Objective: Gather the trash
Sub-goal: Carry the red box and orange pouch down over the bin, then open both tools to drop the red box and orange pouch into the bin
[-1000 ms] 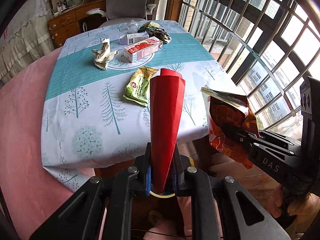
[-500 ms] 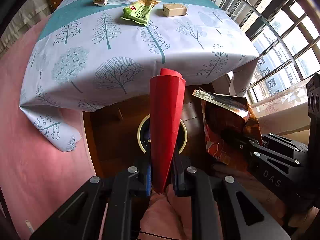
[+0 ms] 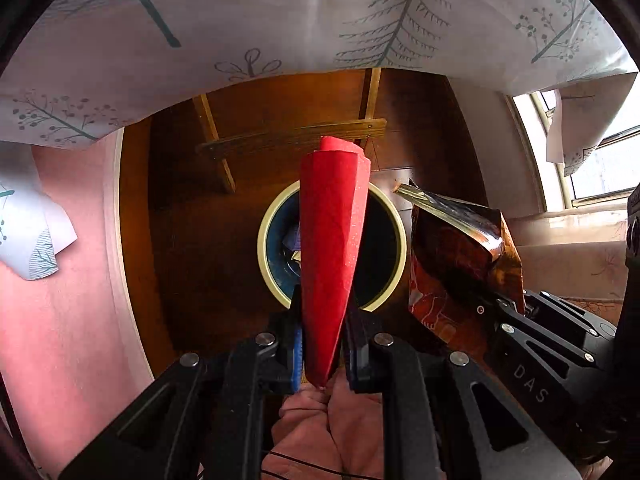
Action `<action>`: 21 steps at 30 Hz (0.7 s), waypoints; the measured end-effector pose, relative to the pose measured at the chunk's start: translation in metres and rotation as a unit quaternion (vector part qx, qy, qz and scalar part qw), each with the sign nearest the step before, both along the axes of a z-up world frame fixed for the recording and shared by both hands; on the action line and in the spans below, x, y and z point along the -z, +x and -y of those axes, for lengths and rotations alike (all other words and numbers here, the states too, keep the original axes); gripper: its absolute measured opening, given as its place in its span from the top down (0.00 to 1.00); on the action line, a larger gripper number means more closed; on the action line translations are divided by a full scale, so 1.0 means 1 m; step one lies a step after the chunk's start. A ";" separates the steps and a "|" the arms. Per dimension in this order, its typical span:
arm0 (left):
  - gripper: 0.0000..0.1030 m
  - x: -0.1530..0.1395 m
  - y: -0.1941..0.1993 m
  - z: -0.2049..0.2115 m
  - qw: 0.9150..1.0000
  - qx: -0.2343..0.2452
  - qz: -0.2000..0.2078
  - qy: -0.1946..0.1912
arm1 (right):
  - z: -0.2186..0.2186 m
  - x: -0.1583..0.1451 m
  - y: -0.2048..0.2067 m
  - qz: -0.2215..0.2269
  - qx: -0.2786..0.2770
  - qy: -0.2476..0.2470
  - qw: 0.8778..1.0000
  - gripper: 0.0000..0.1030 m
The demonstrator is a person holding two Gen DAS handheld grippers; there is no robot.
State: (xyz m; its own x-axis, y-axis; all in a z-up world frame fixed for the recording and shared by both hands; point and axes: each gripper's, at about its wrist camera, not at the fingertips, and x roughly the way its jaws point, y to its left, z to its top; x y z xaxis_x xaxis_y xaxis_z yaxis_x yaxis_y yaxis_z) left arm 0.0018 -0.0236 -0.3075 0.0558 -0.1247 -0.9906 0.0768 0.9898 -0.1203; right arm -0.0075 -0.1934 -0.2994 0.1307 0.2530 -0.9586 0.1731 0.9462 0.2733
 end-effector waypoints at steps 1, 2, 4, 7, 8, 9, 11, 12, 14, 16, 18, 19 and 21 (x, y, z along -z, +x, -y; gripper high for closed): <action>0.87 0.012 0.001 0.002 1.000 -0.001 -0.003 -0.001 | 0.003 0.012 0.001 -0.003 0.006 0.003 1.000 0.88; 0.87 0.025 0.002 0.004 1.000 -0.001 -0.006 -0.002 | 0.006 0.023 0.001 -0.006 0.011 0.004 1.000 0.88; 0.87 0.048 0.003 0.007 1.000 0.000 -0.014 -0.002 | 0.012 0.047 0.004 -0.011 0.020 0.009 1.000 0.88; 0.87 0.081 0.008 0.009 1.000 0.002 -0.027 -0.002 | 0.018 0.078 0.006 -0.017 0.031 0.013 0.999 0.88; 0.87 0.092 0.009 0.010 0.999 0.003 -0.032 -0.001 | 0.019 0.088 0.007 -0.019 0.035 0.017 0.999 0.88; 0.87 0.102 0.010 0.011 0.999 0.005 -0.037 -0.002 | 0.021 0.096 0.007 -0.022 0.039 0.018 0.999 0.88; 0.86 0.119 0.011 0.012 0.999 0.007 -0.043 -0.003 | 0.023 0.112 0.008 -0.027 0.044 0.020 0.999 0.88; 0.86 0.126 0.011 0.012 0.999 0.009 -0.045 -0.002 | 0.024 0.120 0.008 -0.028 0.046 0.020 0.998 0.88; 0.84 0.138 0.012 0.015 0.999 0.013 -0.046 -0.001 | 0.026 0.134 0.008 -0.031 0.048 0.024 0.998 0.87; 0.83 0.145 0.015 0.016 0.999 0.014 -0.045 -0.002 | 0.026 0.145 0.009 -0.034 0.049 0.025 0.998 0.85; 0.74 0.149 0.017 0.016 0.999 0.014 -0.040 -0.001 | 0.026 0.151 0.009 -0.034 0.047 0.026 0.998 0.85; 0.71 0.150 0.017 0.012 0.999 0.011 -0.035 -0.003 | 0.027 0.154 0.009 -0.030 0.046 0.027 0.998 0.85; 0.49 0.150 0.017 0.010 1.000 0.007 -0.030 -0.005 | 0.026 0.157 0.009 -0.029 0.042 0.028 0.998 0.85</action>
State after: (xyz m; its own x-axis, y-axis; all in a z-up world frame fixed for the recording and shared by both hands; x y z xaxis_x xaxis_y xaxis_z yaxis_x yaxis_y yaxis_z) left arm 0.0192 -0.0338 -0.4578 -0.0045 -0.1355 -0.9908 0.0829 0.9873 -0.1354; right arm 0.0011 -0.2191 -0.4559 0.0986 0.2959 -0.9501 0.2685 0.9114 0.3118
